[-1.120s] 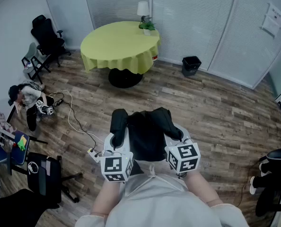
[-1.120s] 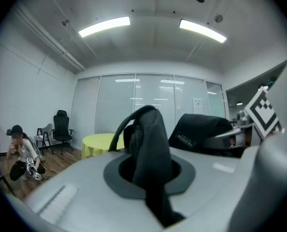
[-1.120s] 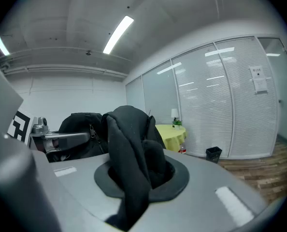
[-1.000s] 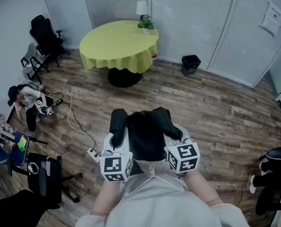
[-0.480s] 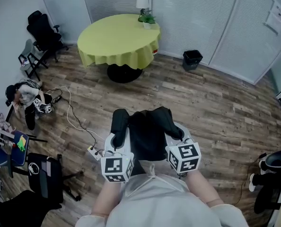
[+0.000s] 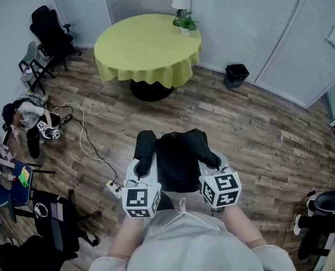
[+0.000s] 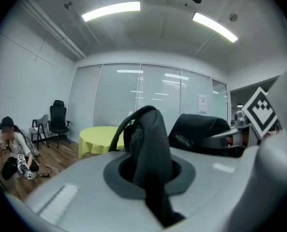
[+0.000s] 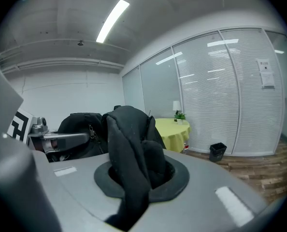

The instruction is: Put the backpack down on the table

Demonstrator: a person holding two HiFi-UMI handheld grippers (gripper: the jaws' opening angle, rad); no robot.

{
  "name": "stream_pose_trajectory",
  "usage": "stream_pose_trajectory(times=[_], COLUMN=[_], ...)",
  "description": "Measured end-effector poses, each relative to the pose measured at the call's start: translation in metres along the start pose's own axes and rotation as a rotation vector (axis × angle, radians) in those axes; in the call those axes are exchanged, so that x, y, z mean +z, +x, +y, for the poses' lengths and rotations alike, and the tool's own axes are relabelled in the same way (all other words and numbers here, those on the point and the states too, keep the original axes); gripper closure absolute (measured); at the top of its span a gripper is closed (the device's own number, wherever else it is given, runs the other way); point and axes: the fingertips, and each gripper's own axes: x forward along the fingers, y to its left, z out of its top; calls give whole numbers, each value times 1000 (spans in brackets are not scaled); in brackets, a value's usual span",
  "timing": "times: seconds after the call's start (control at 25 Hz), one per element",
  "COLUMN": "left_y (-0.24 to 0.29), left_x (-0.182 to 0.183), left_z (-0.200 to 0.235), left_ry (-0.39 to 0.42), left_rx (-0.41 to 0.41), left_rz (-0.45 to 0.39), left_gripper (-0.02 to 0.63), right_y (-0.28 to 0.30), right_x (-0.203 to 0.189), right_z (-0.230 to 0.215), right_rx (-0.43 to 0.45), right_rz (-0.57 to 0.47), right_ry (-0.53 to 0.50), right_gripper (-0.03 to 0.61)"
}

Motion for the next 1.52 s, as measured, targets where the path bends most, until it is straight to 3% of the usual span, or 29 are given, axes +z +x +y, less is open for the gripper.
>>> stream_pose_trajectory(times=[0.36,0.84,1.12,1.52], left_y=[90,173,245,386], left_x=[33,43,47,102], left_z=[110,195,215,232], left_ry=[15,-2,-8,-25], left_rx=[-43,-20,40,143], left_rz=[-12,23,52,2], left_gripper=[586,586,586,586], right_y=[126,246,323,442], right_x=[52,86,103,183], right_z=[24,28,-8,-95], right_rx=[-33,1,75,195], right_rz=[-13,29,44,6], right_ry=[-2,-11,-7,-55], right_gripper=[532,532,532,532])
